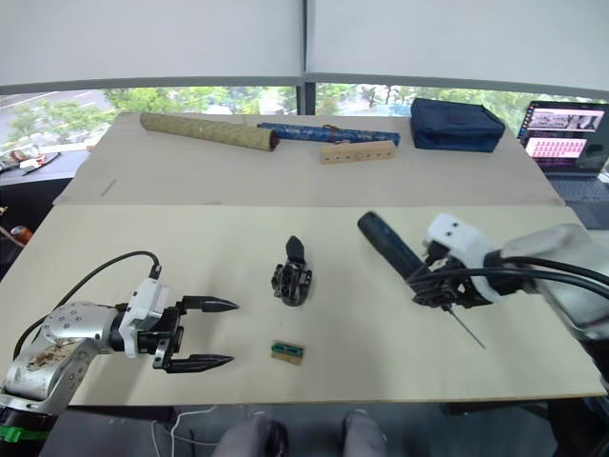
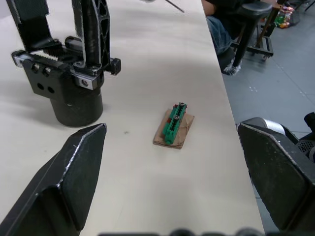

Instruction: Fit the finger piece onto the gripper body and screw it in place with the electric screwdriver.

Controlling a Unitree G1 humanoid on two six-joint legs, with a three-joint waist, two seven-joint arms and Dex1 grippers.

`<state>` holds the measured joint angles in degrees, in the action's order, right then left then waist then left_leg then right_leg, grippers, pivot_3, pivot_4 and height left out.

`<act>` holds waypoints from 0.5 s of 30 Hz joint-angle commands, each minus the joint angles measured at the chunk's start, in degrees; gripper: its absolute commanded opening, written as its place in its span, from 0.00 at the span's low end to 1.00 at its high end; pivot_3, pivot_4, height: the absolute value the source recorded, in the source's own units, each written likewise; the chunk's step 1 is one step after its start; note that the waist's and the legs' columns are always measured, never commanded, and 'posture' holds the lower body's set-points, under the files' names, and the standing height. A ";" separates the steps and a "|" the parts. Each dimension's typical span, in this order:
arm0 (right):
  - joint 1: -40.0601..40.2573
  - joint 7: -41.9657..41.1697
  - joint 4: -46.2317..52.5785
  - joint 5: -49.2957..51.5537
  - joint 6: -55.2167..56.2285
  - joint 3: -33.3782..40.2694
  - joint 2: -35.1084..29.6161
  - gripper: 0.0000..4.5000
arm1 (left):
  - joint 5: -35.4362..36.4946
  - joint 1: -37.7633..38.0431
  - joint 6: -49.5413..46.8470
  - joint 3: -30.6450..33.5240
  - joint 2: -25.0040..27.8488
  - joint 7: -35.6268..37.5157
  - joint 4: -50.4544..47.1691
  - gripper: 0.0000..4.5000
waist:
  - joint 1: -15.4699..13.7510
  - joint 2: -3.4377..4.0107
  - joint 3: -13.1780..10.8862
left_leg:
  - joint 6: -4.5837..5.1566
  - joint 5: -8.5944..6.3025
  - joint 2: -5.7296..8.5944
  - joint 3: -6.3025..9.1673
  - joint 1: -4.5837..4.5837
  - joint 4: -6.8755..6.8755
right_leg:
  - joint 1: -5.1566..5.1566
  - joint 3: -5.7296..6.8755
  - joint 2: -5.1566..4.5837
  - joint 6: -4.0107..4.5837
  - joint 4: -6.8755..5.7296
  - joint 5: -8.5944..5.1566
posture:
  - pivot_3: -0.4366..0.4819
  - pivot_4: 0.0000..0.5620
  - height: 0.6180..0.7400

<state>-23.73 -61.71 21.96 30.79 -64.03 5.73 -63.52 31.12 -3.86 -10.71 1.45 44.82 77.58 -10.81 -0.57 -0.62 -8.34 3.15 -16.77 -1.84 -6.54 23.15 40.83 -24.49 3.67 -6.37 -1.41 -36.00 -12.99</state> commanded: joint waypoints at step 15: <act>9.93 7.49 25.11 20.32 26.50 14.70 31.62 0.42 | -5.37 -0.37 5.88 -3.18 -1.92 2.76 5.33 1.00 | -0.01 0.05 -0.05 | -0.02 0.02 0.02 0.08 -0.13 -0.01 | 0.17 -0.04 0.13 -0.06 0.01 0.04 | 0.48 0.27 1.00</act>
<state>-13.11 -53.10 44.58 50.67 -42.31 21.18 -32.33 26.63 -4.57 -6.81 -1.08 43.33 80.43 -5.46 -0.58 -0.57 -8.39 3.13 -16.75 -1.81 -6.48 23.03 40.84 -24.32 3.60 -6.25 -1.47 -35.98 -12.95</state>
